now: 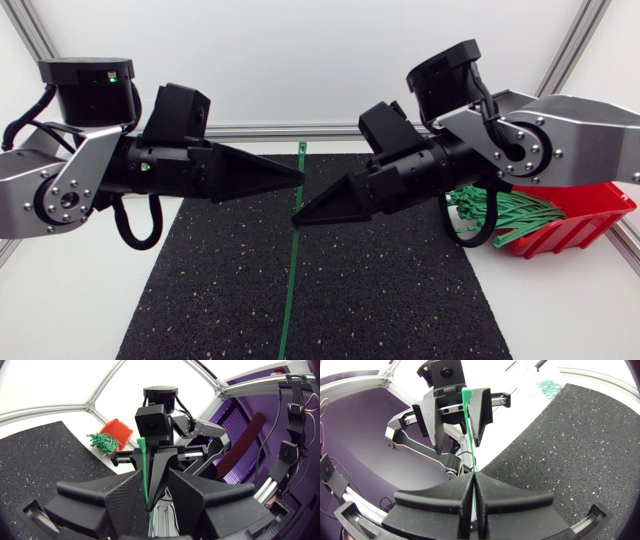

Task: Take a green cable tie from the red box, thread the tail through the head to close it, then place it in the transparent bin on the left.

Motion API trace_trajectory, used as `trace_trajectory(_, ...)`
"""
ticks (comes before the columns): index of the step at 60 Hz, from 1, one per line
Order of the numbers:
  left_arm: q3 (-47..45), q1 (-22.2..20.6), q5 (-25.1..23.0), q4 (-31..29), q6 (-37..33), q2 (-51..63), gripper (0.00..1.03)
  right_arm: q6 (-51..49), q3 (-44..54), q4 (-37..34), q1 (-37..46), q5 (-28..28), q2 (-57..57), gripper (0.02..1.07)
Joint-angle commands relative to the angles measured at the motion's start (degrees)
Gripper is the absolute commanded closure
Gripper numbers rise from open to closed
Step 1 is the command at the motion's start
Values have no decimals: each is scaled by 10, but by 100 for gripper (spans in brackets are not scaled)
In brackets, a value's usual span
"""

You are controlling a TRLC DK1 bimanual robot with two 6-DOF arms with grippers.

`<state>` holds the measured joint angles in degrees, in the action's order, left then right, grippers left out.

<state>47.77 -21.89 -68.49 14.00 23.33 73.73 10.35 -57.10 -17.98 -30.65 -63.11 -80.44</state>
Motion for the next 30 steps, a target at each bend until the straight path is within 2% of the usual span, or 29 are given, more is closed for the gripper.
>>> trace_trajectory(1,19,0,3,9,-8,4,70,11,23,3,0,-3,6,101)
trace_trajectory(15,26,2,9,11,-7,5,70,11,29,3,-2,-3,12,101)
trace_trajectory(21,28,-1,14,12,-8,8,77,11,28,3,-3,-3,13,101)
trace_trajectory(30,18,-10,20,17,-8,12,77,11,27,3,-3,-3,16,101)
